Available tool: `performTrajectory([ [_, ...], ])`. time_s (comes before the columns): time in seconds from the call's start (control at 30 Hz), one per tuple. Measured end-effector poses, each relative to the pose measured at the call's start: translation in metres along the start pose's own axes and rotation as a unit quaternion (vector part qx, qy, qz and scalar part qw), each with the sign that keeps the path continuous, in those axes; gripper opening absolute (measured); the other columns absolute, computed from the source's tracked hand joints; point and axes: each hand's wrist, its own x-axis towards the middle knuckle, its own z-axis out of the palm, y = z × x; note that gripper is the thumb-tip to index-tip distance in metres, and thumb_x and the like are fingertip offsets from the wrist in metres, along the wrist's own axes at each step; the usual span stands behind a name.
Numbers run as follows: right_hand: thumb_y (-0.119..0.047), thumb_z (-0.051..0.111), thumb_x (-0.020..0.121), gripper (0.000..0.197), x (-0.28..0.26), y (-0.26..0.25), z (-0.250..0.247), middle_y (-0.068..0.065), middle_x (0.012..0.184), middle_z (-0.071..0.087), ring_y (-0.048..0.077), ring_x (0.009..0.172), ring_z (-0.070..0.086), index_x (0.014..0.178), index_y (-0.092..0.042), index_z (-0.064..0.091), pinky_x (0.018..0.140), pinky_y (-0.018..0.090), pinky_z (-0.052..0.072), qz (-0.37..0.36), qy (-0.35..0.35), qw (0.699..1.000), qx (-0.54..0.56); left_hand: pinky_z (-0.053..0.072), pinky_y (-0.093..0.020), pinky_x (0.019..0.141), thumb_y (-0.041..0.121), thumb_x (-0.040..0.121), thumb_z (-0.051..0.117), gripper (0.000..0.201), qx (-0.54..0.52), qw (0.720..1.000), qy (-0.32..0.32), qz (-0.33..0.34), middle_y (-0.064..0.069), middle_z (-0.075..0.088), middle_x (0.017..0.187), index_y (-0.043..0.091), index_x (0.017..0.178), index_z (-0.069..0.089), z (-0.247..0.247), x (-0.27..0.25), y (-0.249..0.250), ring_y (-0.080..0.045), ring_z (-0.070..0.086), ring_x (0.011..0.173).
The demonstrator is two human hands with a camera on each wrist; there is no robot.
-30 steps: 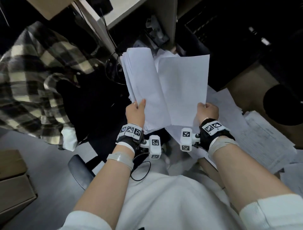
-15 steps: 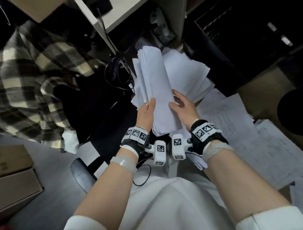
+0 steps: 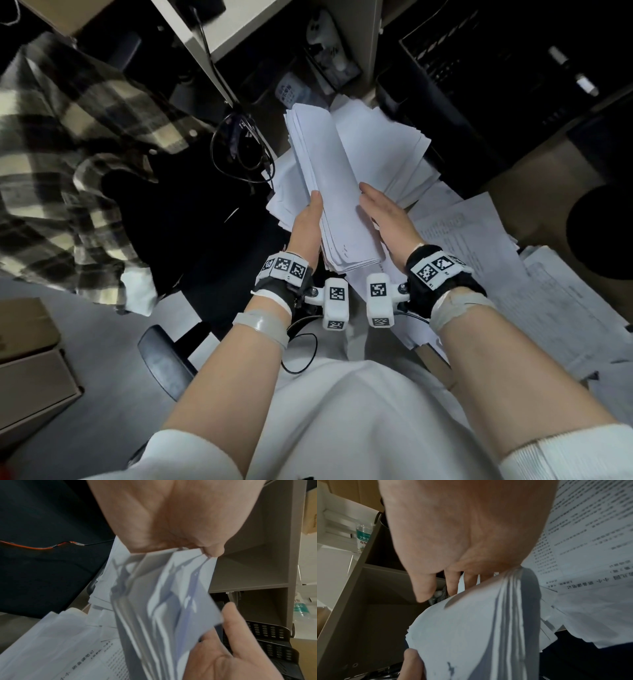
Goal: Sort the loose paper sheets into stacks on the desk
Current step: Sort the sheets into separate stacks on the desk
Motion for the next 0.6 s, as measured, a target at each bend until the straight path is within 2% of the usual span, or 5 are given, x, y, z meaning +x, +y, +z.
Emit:
performTrajectory([
  [0.17, -0.056, 0.064, 0.088, 0.066, -0.014, 0.000, -0.001, -0.021, 0.150, 0.042, -0.004, 0.133, 0.039, 0.147, -0.036, 0.043, 0.108, 0.025, 0.031, -0.012, -0.029, 0.998, -0.048, 0.049, -0.049, 0.103, 0.071, 0.080, 0.055, 0.072, 0.050, 0.999, -0.006, -0.010, -0.010, 0.069, 0.121, 0.015, 0.125, 0.062, -0.005, 0.001, -0.008, -0.027, 0.066, 0.113],
  [0.3, -0.057, 0.077, 0.073, 0.077, -0.017, 0.005, 0.001, -0.019, 0.147, 0.046, 0.001, 0.137, 0.039, 0.142, -0.036, 0.049, 0.112, 0.026, 0.031, -0.024, -0.030, 0.996, -0.079, 0.055, -0.044, 0.094, 0.031, 0.092, 0.066, 0.015, 0.174, 0.983, -0.004, 0.066, -0.019, 0.065, 0.117, 0.017, 0.097, 0.066, -0.003, -0.008, -0.005, -0.031, 0.067, 0.107],
  [0.4, -0.036, 0.082, 0.076, 0.065, -0.017, 0.007, 0.003, -0.011, 0.137, 0.056, -0.003, 0.120, 0.052, 0.133, -0.023, 0.054, 0.100, 0.019, 0.042, -0.009, 0.006, 0.996, -0.090, 0.050, -0.030, 0.092, 0.012, 0.090, 0.067, 0.022, 0.232, 0.969, -0.012, 0.086, -0.015, 0.055, 0.131, 0.009, 0.112, 0.066, -0.004, -0.006, -0.009, -0.027, 0.060, 0.115],
  [0.5, -0.023, 0.077, 0.082, 0.046, -0.017, 0.007, 0.004, -0.003, 0.127, 0.064, -0.001, 0.100, 0.062, 0.123, -0.015, 0.055, 0.074, 0.013, 0.046, 0.025, 0.027, 0.997, -0.062, 0.047, -0.030, 0.100, 0.022, 0.084, 0.075, 0.037, 0.259, 0.960, -0.038, 0.100, -0.007, 0.048, 0.137, 0.016, 0.120, 0.067, -0.004, -0.008, -0.011, -0.020, 0.056, 0.120],
  [0.6, -0.039, 0.077, 0.082, 0.046, -0.019, 0.006, 0.006, -0.007, 0.109, 0.064, 0.000, 0.095, 0.061, 0.117, -0.018, 0.056, 0.073, 0.016, 0.042, 0.032, 0.033, 0.996, -0.077, 0.047, -0.034, 0.105, 0.036, 0.077, 0.076, 0.039, 0.274, 0.953, -0.063, 0.111, -0.002, 0.059, 0.130, 0.034, 0.115, 0.065, -0.002, -0.010, -0.014, -0.014, 0.058, 0.120],
])
